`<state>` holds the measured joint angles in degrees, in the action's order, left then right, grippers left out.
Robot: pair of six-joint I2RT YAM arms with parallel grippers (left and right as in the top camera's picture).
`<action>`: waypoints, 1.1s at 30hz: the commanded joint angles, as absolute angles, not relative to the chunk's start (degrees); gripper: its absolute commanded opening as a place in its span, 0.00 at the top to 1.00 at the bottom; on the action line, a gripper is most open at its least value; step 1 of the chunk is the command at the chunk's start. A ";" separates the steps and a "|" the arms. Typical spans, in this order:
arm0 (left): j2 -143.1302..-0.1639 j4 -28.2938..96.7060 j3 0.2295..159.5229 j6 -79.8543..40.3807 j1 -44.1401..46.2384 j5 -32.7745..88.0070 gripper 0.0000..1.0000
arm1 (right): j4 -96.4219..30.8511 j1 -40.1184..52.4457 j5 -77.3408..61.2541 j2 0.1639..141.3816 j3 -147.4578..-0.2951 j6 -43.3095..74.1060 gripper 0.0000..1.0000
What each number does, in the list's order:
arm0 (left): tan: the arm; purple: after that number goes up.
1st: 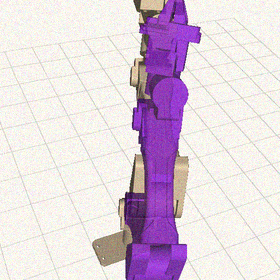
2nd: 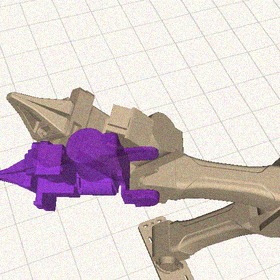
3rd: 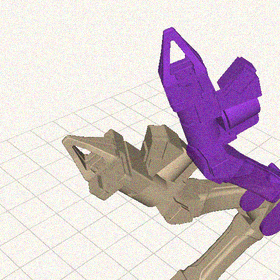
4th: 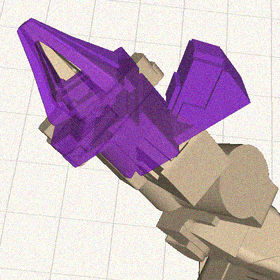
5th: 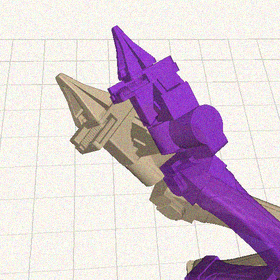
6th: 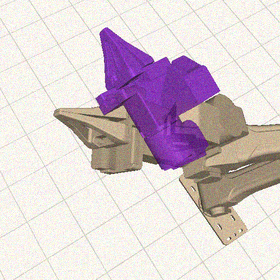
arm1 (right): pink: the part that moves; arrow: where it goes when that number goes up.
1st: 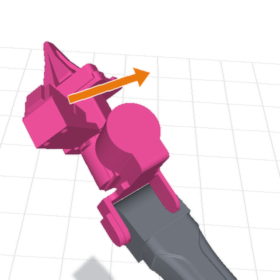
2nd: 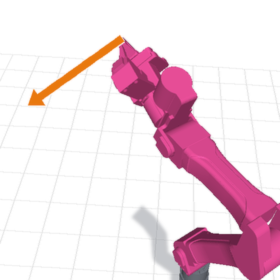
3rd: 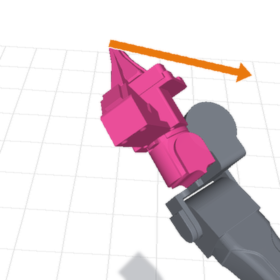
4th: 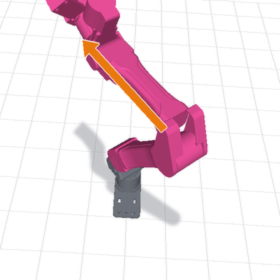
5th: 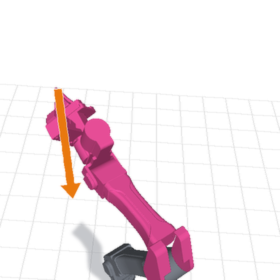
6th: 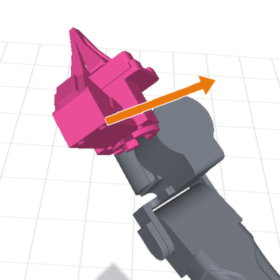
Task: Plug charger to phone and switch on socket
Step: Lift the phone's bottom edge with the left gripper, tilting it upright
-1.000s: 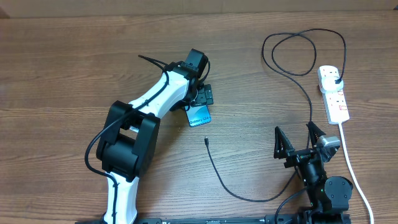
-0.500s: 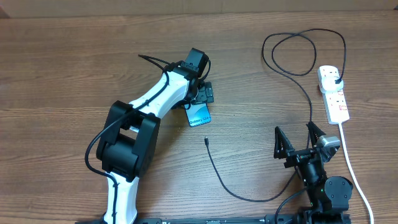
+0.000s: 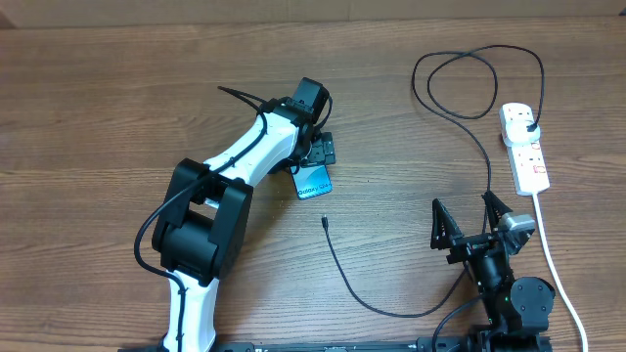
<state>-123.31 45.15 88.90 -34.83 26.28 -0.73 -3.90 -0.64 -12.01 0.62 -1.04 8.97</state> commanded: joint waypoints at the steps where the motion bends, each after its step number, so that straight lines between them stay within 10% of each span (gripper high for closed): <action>1: -126.34 47.42 86.35 -36.23 26.72 1.48 0.00 | -3.57 -0.34 -11.64 0.14 -0.45 8.91 0.00; 33: -126.34 45.87 86.35 -36.23 26.72 1.50 0.00 | -3.57 -0.34 -11.64 0.14 -0.45 8.91 0.00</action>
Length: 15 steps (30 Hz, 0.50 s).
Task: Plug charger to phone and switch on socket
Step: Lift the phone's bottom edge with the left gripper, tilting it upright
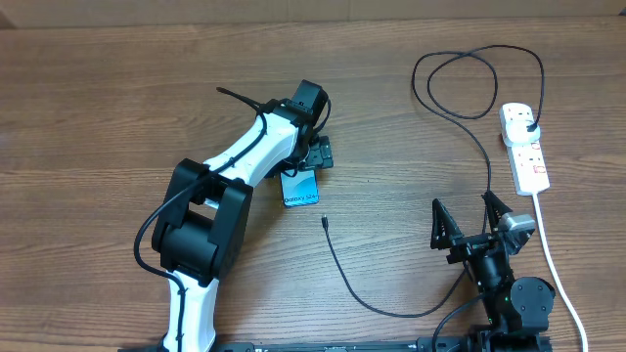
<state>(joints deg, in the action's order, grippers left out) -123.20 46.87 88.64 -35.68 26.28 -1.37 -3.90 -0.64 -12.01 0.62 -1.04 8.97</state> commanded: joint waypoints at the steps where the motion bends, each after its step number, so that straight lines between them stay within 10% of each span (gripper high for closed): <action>1: -126.34 46.09 86.35 -36.23 26.72 1.50 0.00 | -3.57 -0.34 -11.64 0.14 -0.45 8.91 0.00; 15: -126.34 50.22 86.32 -36.21 26.89 1.50 0.00 | -3.57 -0.34 -11.64 0.14 -0.45 8.91 0.00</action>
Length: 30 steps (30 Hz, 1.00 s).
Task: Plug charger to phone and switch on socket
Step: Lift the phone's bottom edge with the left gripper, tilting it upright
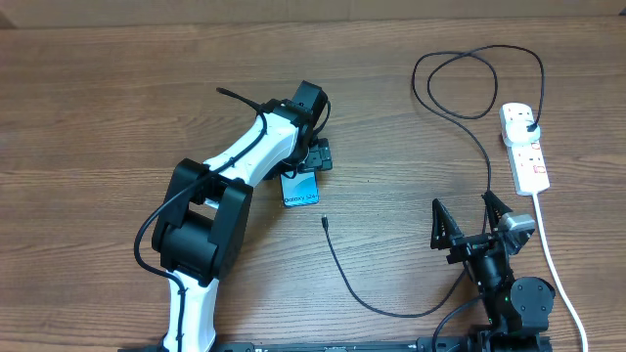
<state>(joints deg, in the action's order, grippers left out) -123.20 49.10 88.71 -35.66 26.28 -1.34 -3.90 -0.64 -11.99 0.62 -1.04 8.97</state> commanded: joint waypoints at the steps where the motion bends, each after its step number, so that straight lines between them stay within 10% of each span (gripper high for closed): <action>1: -126.34 50.52 86.35 -36.21 26.96 1.50 0.00 | -3.57 -0.34 -11.64 0.14 -0.45 8.91 0.00; 30: -126.34 48.75 86.35 -35.99 27.68 -2.59 0.00 | -3.57 -0.34 -11.64 0.14 -0.45 8.91 0.00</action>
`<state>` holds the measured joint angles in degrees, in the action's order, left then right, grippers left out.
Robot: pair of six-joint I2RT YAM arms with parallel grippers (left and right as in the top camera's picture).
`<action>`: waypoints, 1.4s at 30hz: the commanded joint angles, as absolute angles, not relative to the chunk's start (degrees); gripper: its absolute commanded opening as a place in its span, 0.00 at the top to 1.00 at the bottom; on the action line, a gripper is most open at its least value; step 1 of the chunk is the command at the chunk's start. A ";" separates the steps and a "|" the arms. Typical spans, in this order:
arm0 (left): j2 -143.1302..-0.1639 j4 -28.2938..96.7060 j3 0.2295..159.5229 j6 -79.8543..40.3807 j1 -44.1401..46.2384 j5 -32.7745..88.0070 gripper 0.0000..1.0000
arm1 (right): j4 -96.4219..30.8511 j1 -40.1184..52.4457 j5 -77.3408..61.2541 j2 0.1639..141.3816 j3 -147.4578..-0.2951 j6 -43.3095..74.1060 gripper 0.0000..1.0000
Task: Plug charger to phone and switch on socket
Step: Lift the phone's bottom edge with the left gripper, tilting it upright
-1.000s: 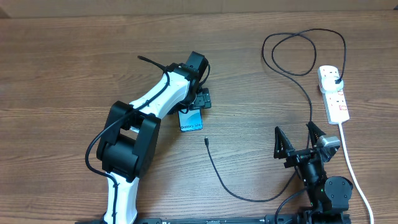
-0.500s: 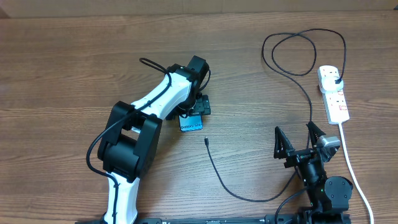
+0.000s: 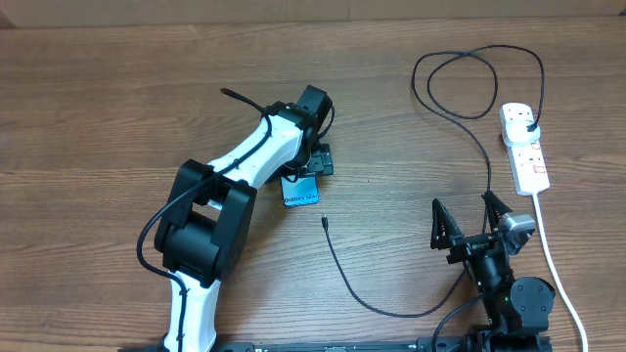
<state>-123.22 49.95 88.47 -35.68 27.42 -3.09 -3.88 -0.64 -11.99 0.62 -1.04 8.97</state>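
A blue phone (image 3: 301, 190) lies flat on the wooden table, left of centre. My left gripper (image 3: 315, 162) sits over the phone's far end, its fingers hidden under the wrist. The black charger cable (image 3: 344, 281) ends in a free plug tip (image 3: 323, 221) just right of and nearer than the phone. From there the cable loops round to the white power strip (image 3: 525, 149) at the far right. By the near edge, my right gripper (image 3: 469, 223) stands open and empty, pointing up the table.
The cable makes a large loop (image 3: 477, 83) at the back right. A white lead (image 3: 554, 264) runs from the strip down the right side past the right arm's base. The left arm's body (image 3: 201, 225) covers the table's left middle.
The left arm's wrist has shifted slightly to the right over the phone's far end. The phone, the cable and the right arm have not moved.
First the phone lay tilted under my left gripper, its near end toward the right. Later it lay a little further left and squarer to the table, with the gripper still at its far end. It has stayed there since. The right gripper stayed open throughout.
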 commanded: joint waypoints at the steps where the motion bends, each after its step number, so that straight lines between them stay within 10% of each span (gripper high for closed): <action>1: -126.34 48.56 86.35 -35.97 27.66 -2.63 0.00 | -3.57 -0.34 -11.64 0.14 -0.45 8.91 0.00; 27: -126.34 47.68 86.35 -34.68 26.26 -0.05 0.00 | -3.57 -0.34 -11.64 0.14 -0.45 8.91 0.00; 36: -126.34 50.65 86.35 -34.70 26.46 0.49 0.26 | -3.57 -0.34 -11.64 0.14 -0.45 8.91 0.00; 42: -126.34 54.24 86.32 -34.70 26.63 1.72 0.19 | -3.57 -0.34 -11.64 0.14 -0.45 8.91 0.00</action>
<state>-123.20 51.99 88.71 -34.37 26.50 -2.00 -3.90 -0.67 -12.01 0.62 -1.04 8.97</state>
